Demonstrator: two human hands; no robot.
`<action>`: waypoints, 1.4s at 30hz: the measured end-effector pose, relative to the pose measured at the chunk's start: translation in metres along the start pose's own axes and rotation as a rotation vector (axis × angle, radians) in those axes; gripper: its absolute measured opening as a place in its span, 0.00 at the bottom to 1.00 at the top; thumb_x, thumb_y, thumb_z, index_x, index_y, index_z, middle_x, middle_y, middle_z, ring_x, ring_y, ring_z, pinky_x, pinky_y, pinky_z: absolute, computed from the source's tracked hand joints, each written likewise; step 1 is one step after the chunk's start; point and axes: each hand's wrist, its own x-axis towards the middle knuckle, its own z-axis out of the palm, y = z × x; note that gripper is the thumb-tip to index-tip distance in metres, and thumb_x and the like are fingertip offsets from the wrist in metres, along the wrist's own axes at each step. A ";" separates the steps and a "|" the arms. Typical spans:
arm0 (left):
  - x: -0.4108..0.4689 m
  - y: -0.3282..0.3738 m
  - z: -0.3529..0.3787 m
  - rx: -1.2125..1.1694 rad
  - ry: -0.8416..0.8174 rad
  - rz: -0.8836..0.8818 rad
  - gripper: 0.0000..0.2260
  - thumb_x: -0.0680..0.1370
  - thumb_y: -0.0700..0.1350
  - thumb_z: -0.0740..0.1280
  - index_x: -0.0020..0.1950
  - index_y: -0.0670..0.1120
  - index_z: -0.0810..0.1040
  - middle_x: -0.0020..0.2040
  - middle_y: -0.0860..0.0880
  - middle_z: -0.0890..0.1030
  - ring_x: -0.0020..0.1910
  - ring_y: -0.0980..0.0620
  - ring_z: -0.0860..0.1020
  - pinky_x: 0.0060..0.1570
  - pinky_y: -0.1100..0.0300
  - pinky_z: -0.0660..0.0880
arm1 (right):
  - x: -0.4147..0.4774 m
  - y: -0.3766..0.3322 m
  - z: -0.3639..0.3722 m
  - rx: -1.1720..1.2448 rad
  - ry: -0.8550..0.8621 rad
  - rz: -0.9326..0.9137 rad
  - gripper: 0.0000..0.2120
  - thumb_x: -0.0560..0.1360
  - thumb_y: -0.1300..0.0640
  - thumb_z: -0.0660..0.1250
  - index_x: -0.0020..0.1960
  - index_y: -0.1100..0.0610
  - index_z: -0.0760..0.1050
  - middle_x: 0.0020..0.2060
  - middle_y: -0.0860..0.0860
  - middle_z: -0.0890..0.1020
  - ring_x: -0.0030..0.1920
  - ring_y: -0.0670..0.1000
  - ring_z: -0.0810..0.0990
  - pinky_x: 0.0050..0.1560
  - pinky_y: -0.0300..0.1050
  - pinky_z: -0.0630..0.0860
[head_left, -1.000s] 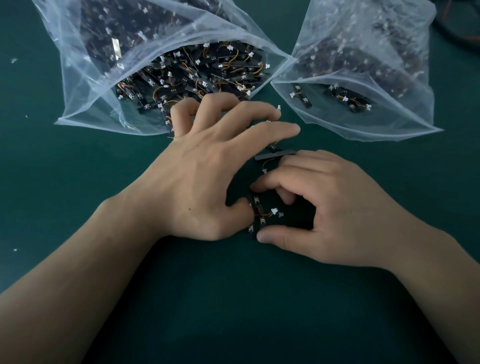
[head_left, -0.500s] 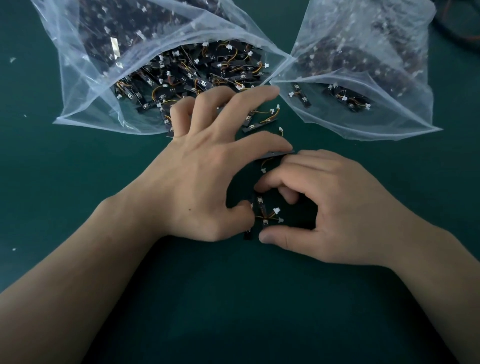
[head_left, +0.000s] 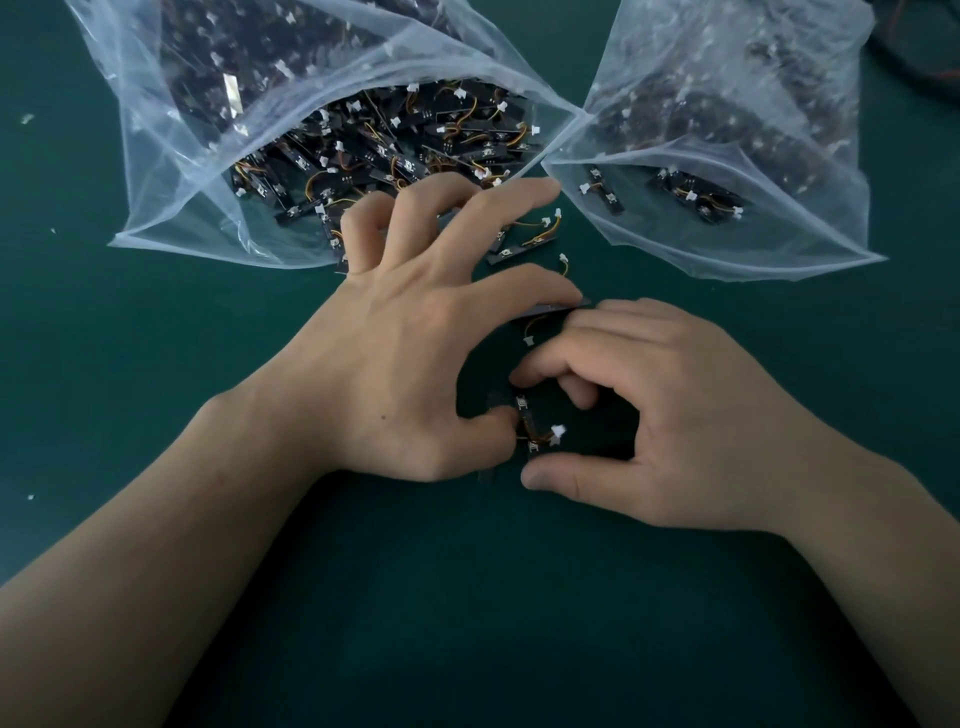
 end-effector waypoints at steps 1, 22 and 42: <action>0.000 0.000 0.000 0.001 -0.007 0.002 0.31 0.66 0.61 0.65 0.70 0.58 0.78 0.82 0.51 0.61 0.77 0.40 0.60 0.67 0.39 0.57 | 0.000 0.000 0.000 0.001 -0.001 -0.001 0.24 0.71 0.35 0.74 0.58 0.51 0.81 0.40 0.41 0.71 0.42 0.46 0.72 0.48 0.51 0.73; 0.003 -0.011 0.002 -0.242 0.449 -0.214 0.13 0.70 0.39 0.64 0.47 0.50 0.85 0.57 0.57 0.83 0.64 0.54 0.75 0.64 0.48 0.58 | -0.002 0.004 0.002 0.044 0.288 0.056 0.17 0.81 0.44 0.67 0.63 0.54 0.76 0.57 0.46 0.77 0.58 0.45 0.75 0.60 0.47 0.73; 0.002 -0.007 0.003 -0.210 0.394 -0.159 0.10 0.73 0.38 0.66 0.42 0.51 0.84 0.50 0.58 0.84 0.58 0.54 0.78 0.60 0.44 0.60 | -0.002 0.003 -0.003 -0.045 -0.014 -0.014 0.23 0.73 0.51 0.71 0.68 0.47 0.77 0.74 0.47 0.69 0.76 0.49 0.63 0.76 0.51 0.57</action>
